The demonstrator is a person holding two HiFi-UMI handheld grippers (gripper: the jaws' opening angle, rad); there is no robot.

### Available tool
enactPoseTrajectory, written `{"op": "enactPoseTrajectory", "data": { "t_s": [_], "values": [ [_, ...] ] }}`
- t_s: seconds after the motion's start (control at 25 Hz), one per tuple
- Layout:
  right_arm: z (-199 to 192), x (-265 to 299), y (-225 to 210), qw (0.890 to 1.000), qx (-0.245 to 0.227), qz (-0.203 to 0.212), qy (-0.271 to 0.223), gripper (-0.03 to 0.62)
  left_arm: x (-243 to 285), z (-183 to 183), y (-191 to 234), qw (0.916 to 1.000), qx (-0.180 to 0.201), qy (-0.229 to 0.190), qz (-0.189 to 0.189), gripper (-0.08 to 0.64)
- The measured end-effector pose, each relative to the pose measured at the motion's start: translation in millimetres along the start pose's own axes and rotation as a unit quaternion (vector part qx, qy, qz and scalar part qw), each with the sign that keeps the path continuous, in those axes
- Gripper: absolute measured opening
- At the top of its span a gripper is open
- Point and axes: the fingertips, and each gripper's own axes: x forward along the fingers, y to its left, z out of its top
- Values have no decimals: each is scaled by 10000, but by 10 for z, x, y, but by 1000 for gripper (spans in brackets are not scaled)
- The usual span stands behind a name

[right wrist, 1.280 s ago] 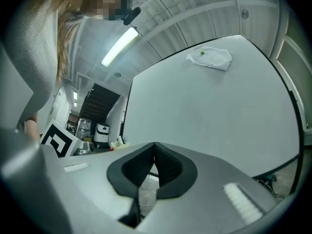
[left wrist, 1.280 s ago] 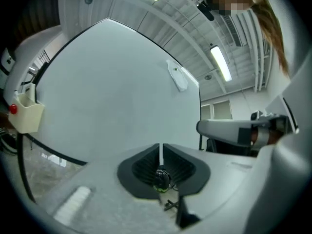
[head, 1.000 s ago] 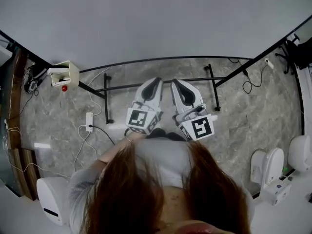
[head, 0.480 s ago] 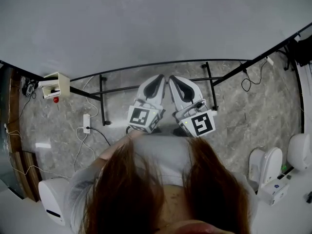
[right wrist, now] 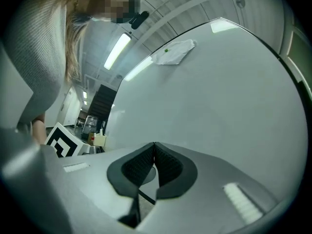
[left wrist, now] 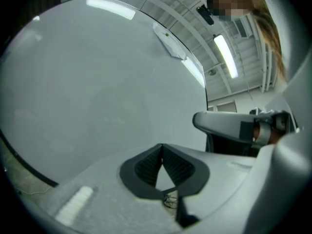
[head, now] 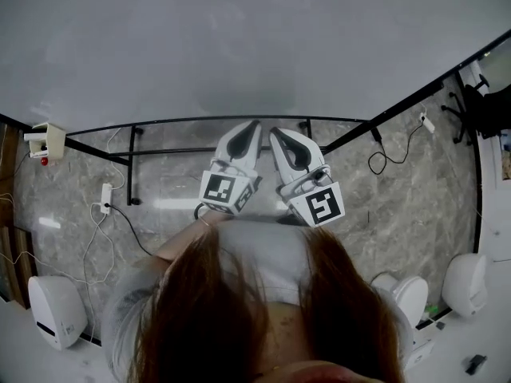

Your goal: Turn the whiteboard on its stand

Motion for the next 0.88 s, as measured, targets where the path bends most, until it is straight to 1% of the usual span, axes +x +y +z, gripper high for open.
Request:
{"op": "enactPoseTrajectory", "data": {
  "t_s": [0.08,0.2,0.32,0.4,0.56,0.76,0.8,0.88],
  "values": [
    [57,-257,-345,9999,-60,84,81,-6,265,-93,-277,9999,-53,6,153,2],
    [170,-624,-844,9997,-87,209,113,-6,632,-175,-692,9995,-37,11,318,2],
    [176,-926,-1253,9995,56,277,142,-6,918,-187,-1062,9992,29,-39,387,2],
    [123,-1018,-1449,9993,191,275,169,-6,1039,-199,-1207,9992,95,4,385,2],
    [87,-1001,-1582,9990,383,233,55,-5,1147,-231,-1266,9994,116,70,312,2],
    [86,-960,-1593,9988,434,240,19,-5,1272,-264,-1354,9999,72,114,97,2],
    [121,-979,-1618,9985,478,260,-17,-5,1289,-258,-1367,9999,77,106,56,2],
    [278,-1080,-1730,9976,506,426,-183,-5,1295,-252,-1369,9999,114,127,24,2]
  ]
}}
